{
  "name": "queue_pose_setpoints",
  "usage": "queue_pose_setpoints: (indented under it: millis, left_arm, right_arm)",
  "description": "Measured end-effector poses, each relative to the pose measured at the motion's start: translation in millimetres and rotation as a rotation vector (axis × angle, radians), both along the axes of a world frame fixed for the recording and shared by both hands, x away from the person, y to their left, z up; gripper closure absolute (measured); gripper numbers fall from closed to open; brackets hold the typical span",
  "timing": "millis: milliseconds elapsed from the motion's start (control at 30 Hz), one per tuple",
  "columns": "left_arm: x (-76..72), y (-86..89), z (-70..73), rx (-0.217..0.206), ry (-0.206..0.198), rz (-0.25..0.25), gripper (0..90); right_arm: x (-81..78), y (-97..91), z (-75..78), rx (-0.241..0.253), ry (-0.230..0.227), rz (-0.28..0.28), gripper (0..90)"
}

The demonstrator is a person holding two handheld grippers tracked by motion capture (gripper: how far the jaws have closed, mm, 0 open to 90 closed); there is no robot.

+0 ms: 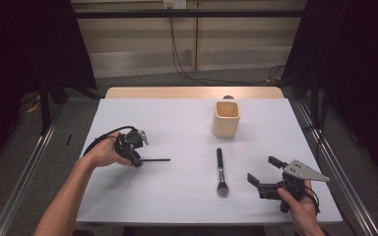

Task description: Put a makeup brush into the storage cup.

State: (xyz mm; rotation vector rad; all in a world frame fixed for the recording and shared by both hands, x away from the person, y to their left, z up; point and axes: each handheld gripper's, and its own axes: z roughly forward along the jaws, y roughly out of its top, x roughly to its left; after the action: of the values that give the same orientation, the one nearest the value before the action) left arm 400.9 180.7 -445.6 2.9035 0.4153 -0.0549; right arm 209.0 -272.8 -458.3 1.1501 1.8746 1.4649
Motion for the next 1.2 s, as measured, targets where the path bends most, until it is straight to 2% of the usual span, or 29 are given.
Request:
queue_pose_setpoints:
  millis: [333, 367, 433, 500, 767, 800, 900, 1033, 1133, 1167, 1200]
  left_arm:
    - [2.4, -2.3, -0.6, 0.020, 0.018, 0.018, 85.1]
    - [2.4, -2.7, -0.7, 0.021, 0.015, 0.017, 85.5]
    - [3.6, -1.9, 0.1, 0.019, 0.035, 0.024, 85.6]
    - [3.4, -2.0, 0.0, 0.019, 0.032, 0.029, 85.6]
    - [3.8, -0.3, 1.4, 0.002, 0.043, 0.080, 85.8]
    - [4.3, 0.0, 1.6, -0.004, 0.051, 0.099, 85.8]
    - [4.9, 0.3, 1.7, 0.000, 0.053, 0.096, 85.8]
    - [4.8, 5.0, 3.3, -0.030, 0.052, 0.129, 85.8]
    - [5.8, 10.3, 7.3, -0.073, 0.049, 0.148, 85.8]
    - [5.2, 13.2, 10.2, -0.108, 0.049, 0.175, 85.8]
    - [5.5, 15.0, 12.3, -0.121, 0.047, 0.185, 85.8]
  right_arm:
    - [-1.5, -0.4, 0.1, 0.001, 0.003, -0.005, 0.1]
    - [-1.4, -0.2, 0.2, 0.001, 0.003, -0.005, 0.0]
    - [-1.2, -0.1, 0.2, 0.000, 0.003, -0.004, 0.0]
    - [-1.1, -0.1, 0.1, 0.001, 0.003, -0.005, 0.0]
    - [-1.1, -0.6, 0.2, -0.002, -0.001, -0.004, 0.0]
    - [-1.0, -0.7, 0.1, -0.003, 0.002, -0.004, 0.1]
    - [-0.6, -0.8, 0.1, -0.004, 0.001, -0.006, 0.0]
    - [-0.8, -1.3, 0.2, -0.004, 0.001, -0.007, 0.0]
    - [-1.0, -1.7, 0.3, -0.003, 0.001, -0.009, 0.0]
    - [-0.9, -1.6, 0.3, -0.001, 0.001, -0.011, 0.0]
    - [-0.9, -1.7, 0.3, -0.001, 0.001, -0.011, 0.0]
